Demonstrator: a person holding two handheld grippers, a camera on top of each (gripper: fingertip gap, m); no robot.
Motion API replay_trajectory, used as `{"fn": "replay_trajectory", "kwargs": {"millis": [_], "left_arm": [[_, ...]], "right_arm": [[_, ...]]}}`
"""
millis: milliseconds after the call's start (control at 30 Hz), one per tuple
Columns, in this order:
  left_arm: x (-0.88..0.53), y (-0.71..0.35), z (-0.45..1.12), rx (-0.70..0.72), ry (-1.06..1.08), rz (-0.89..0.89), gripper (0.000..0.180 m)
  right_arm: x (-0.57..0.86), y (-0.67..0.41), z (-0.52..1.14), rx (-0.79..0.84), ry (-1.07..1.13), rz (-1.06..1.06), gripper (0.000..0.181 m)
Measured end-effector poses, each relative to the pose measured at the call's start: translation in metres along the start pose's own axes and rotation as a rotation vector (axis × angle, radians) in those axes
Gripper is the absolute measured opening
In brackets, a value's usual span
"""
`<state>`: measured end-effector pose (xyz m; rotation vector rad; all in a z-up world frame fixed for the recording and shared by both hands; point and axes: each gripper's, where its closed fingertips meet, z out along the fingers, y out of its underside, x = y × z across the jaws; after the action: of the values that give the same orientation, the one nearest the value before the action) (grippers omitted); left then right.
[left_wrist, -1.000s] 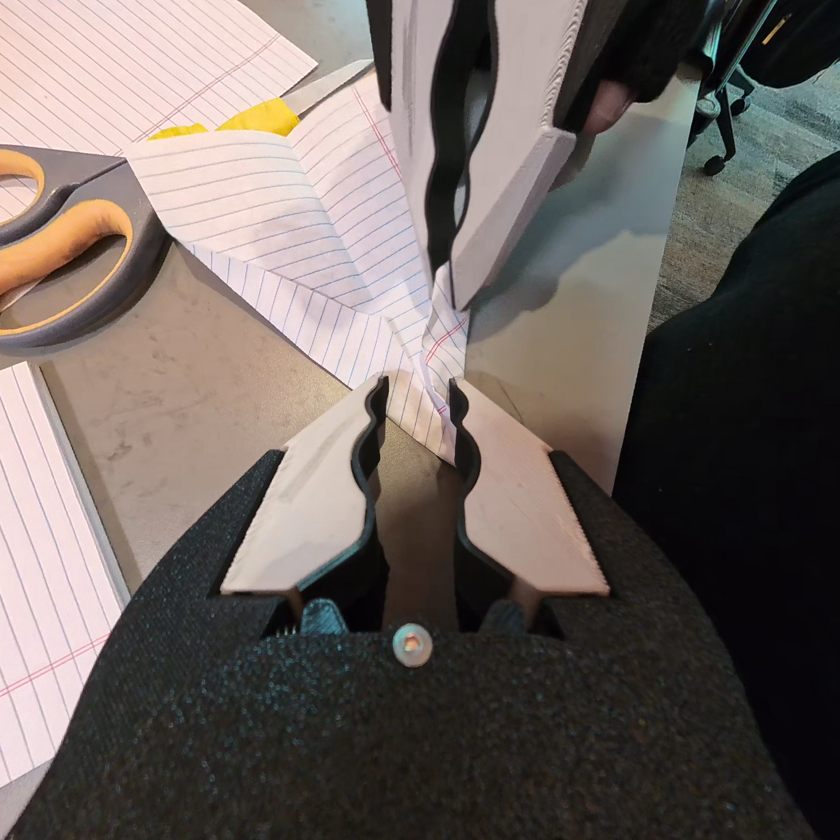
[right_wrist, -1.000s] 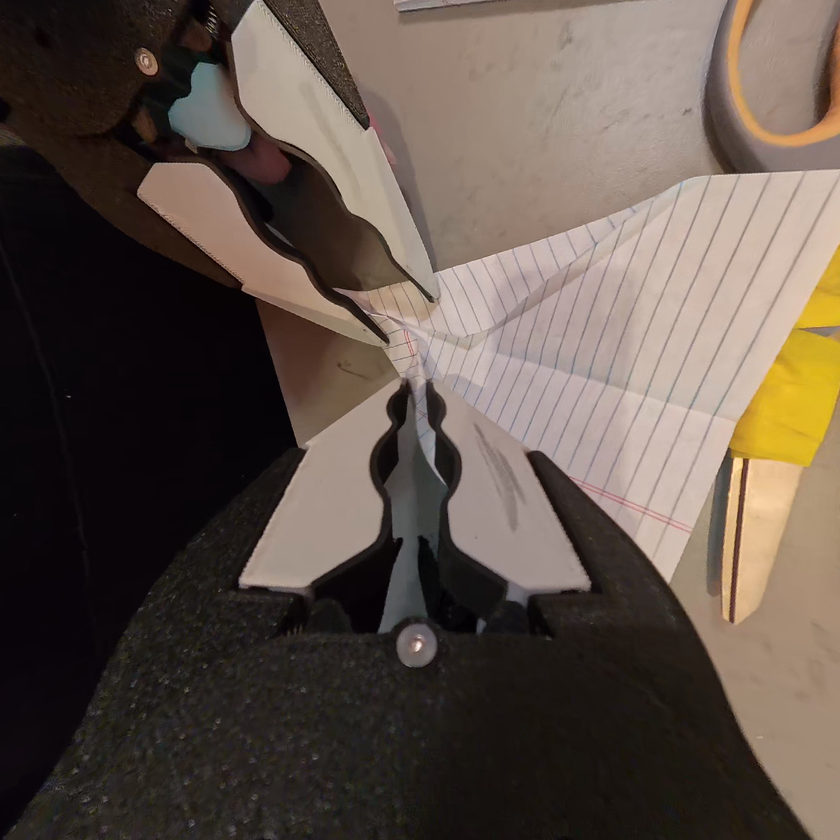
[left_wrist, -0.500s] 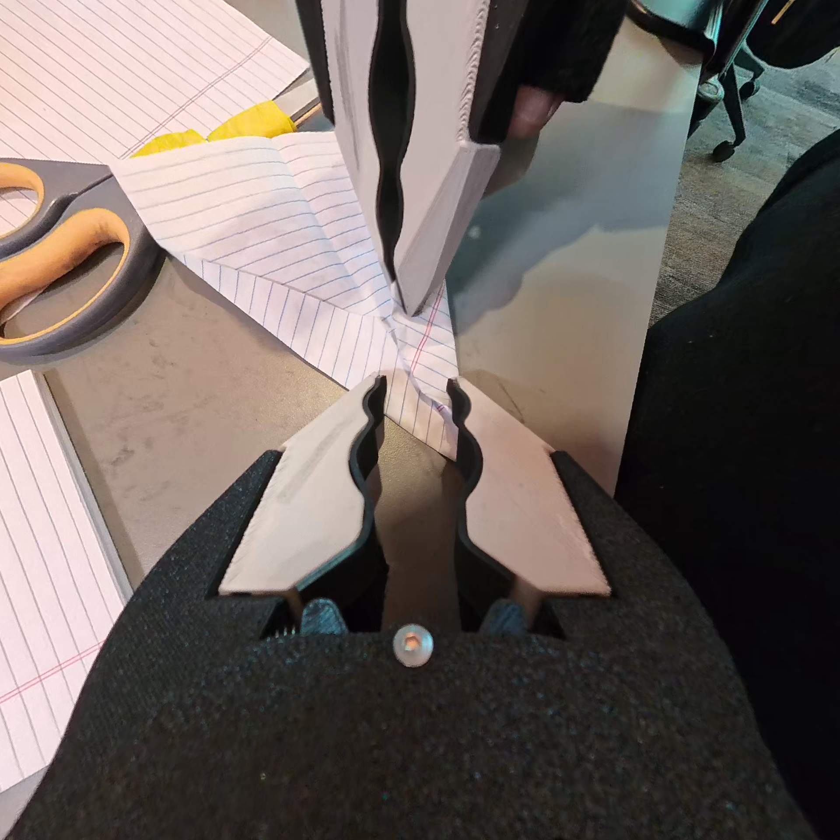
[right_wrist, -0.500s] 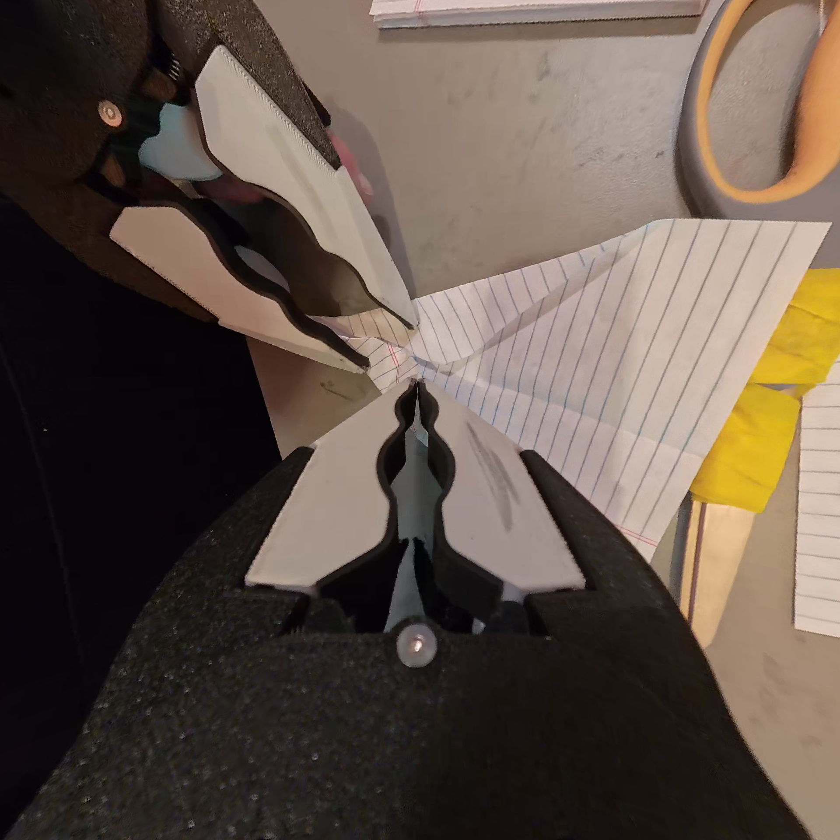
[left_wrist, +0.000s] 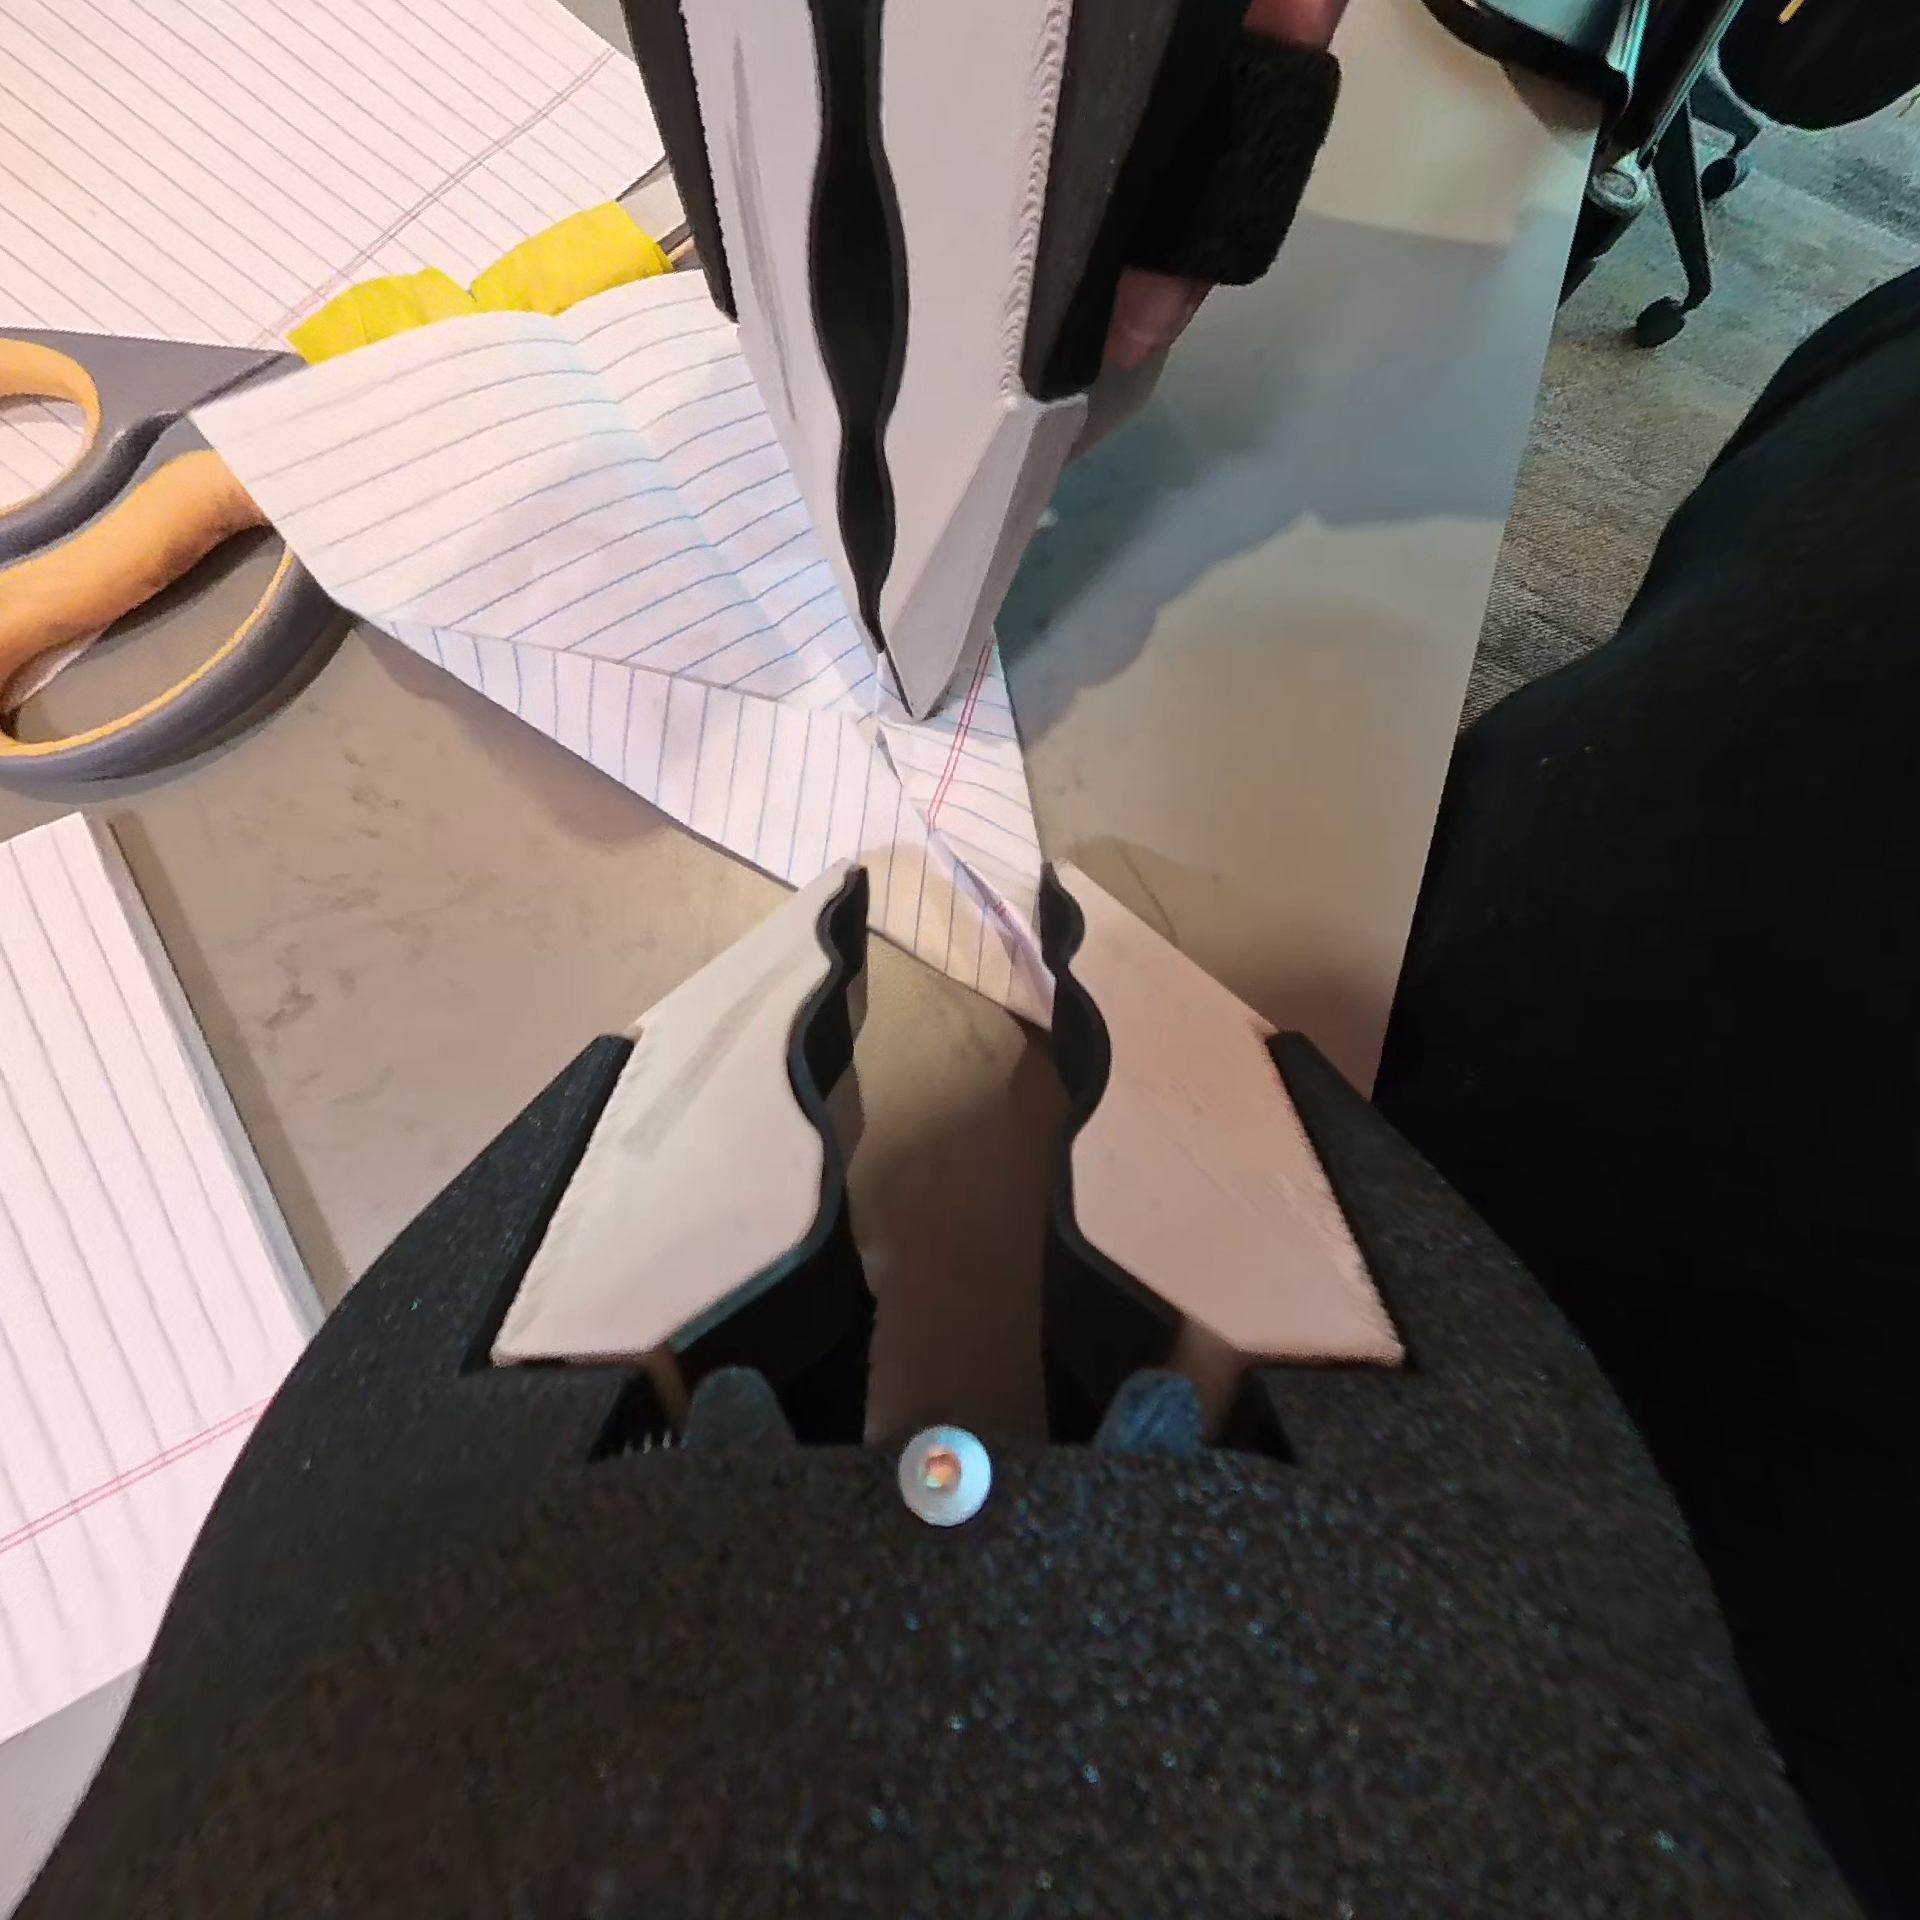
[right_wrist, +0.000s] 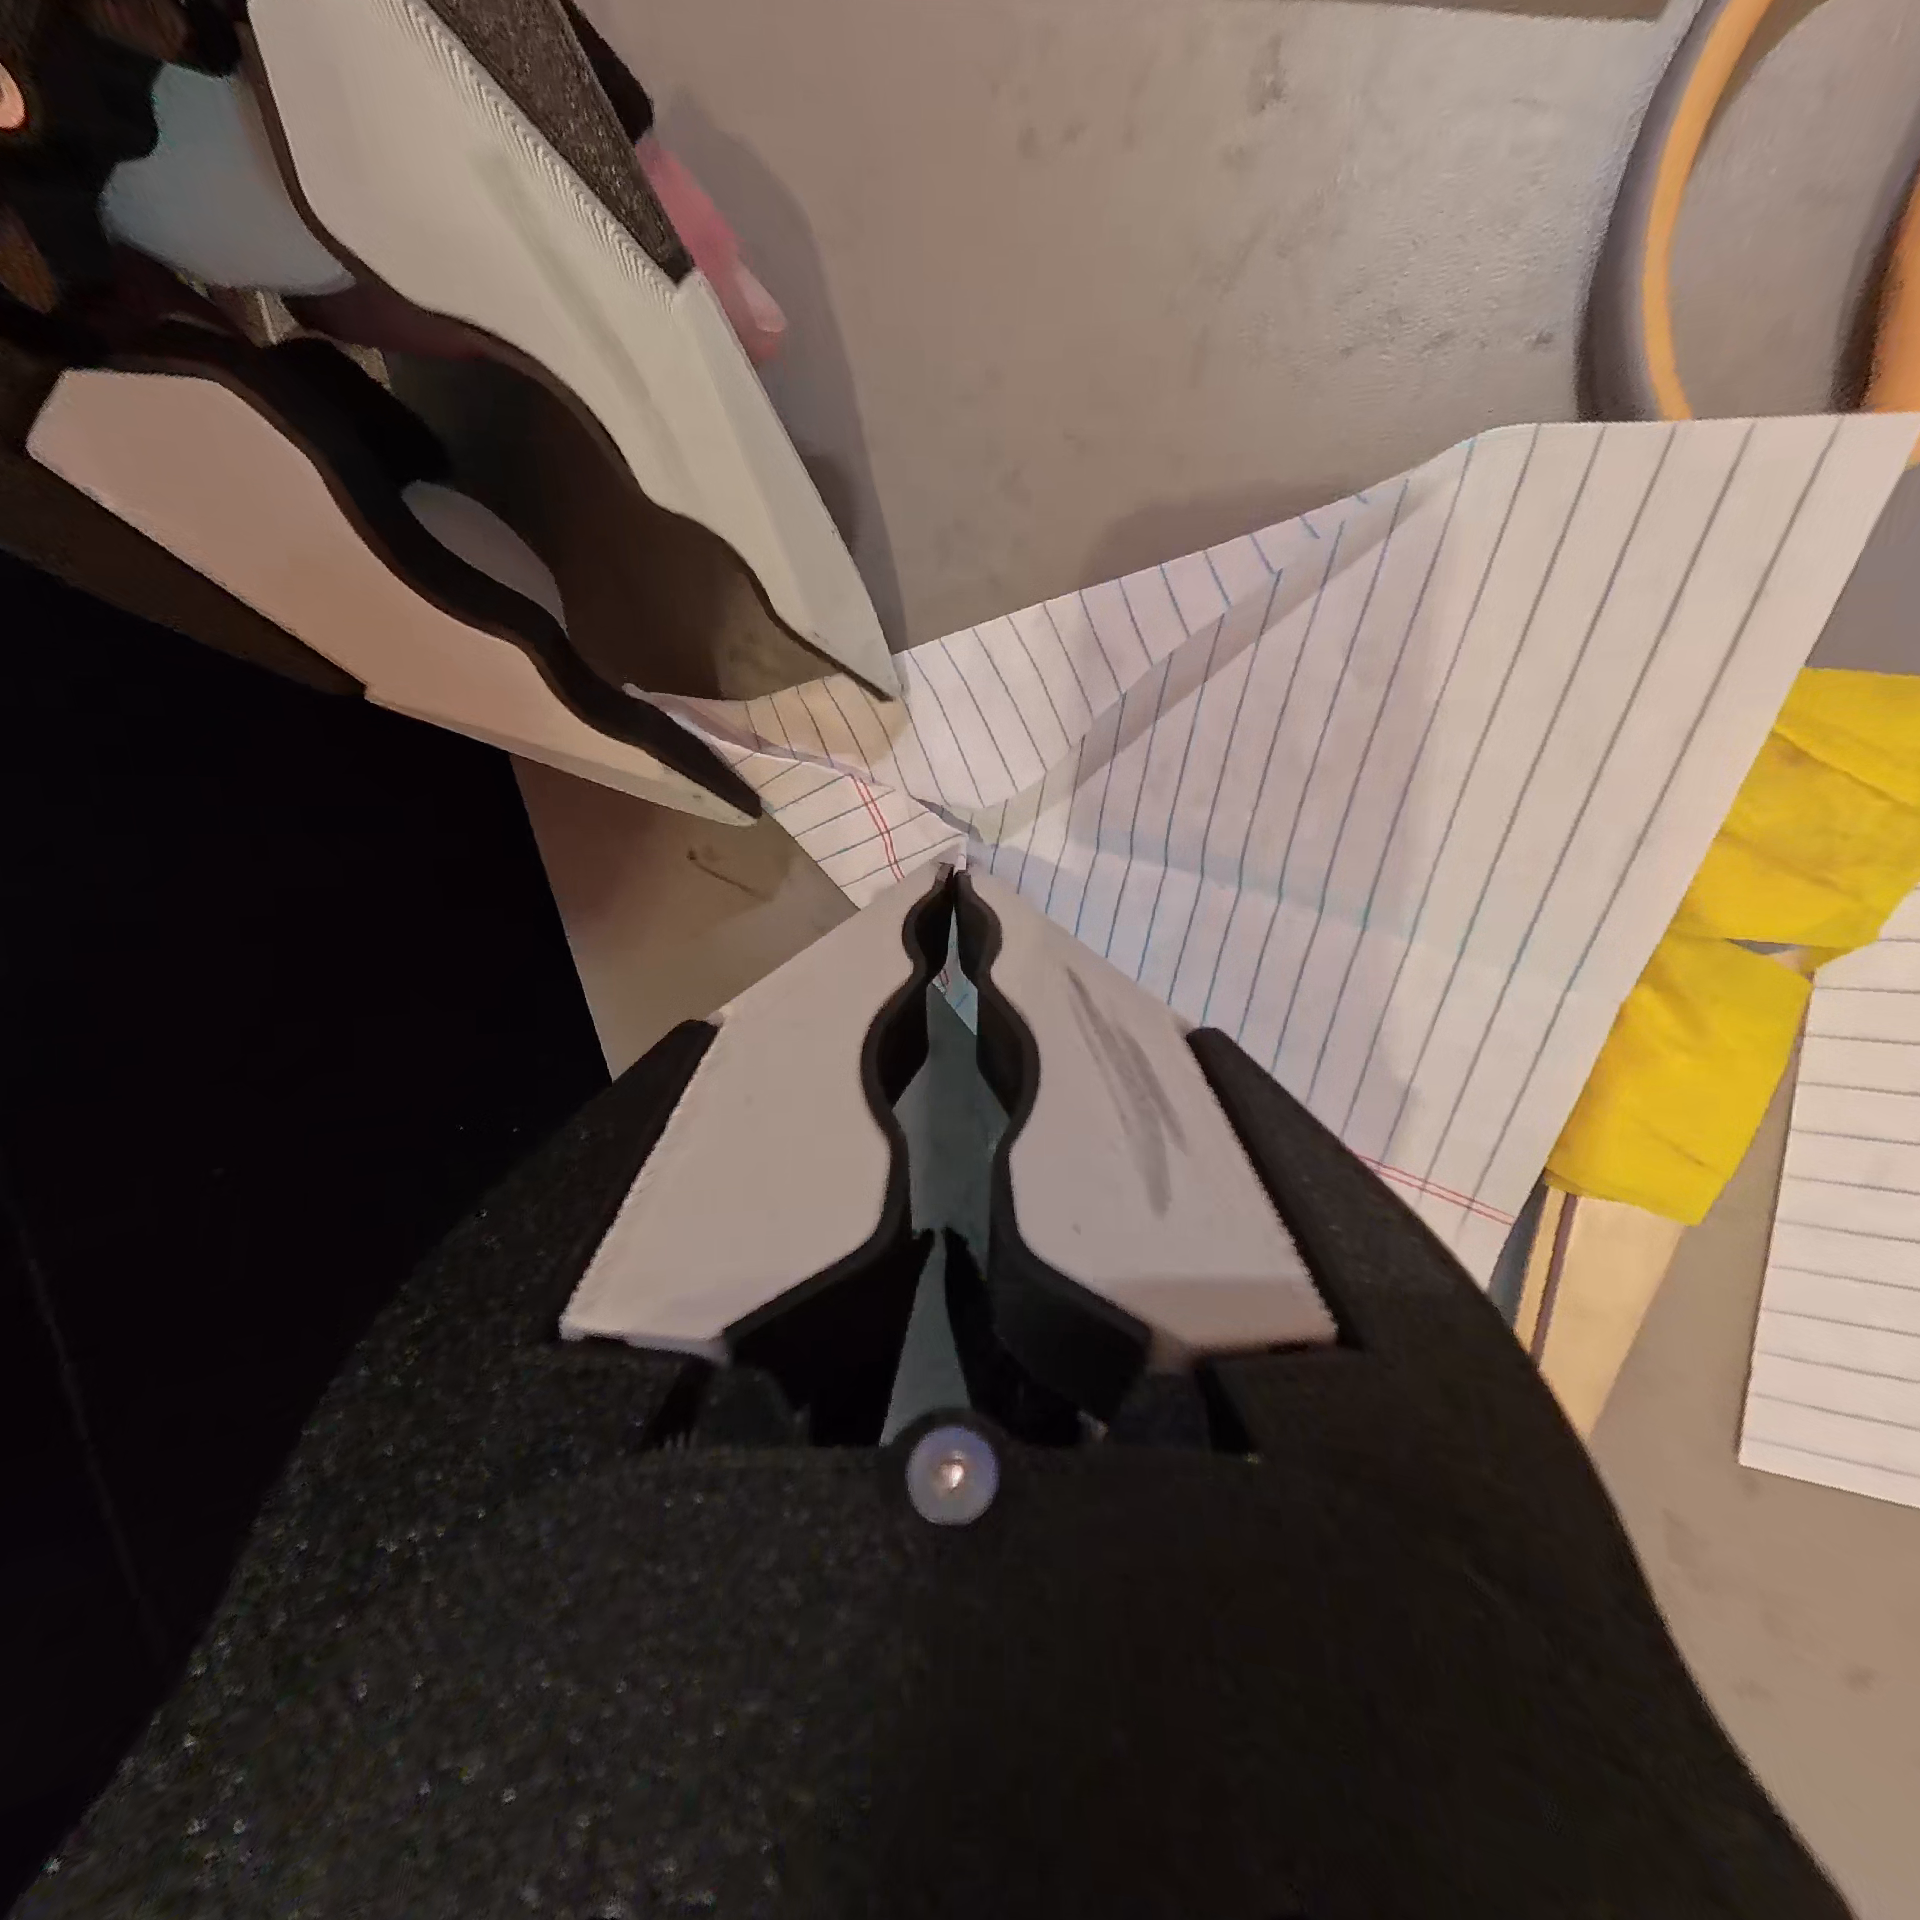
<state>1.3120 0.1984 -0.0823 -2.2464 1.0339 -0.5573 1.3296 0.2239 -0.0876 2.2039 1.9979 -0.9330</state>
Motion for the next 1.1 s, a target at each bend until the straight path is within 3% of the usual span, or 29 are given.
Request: {"fn": "replay_trajectory", "kwargs": {"millis": [300, 600, 1100], "left_arm": [[-0.004, -0.009, -0.014, 0.055, 0.047, -0.131, 0.019], [0.005, 0.006, -0.005, -0.010, 0.044, -0.088, 0.020], [0.022, 0.006, -0.015, 0.018, 0.030, -0.128, 0.010]], "right_arm": [[0.000, 0.000, 0.000, -0.013, -0.001, -0.009, 0.000], [0.000, 0.000, 0.000, -0.013, -0.003, -0.015, 0.000], [0.001, -0.002, 0.001, -0.005, -0.004, -0.003, 0.000]]}}
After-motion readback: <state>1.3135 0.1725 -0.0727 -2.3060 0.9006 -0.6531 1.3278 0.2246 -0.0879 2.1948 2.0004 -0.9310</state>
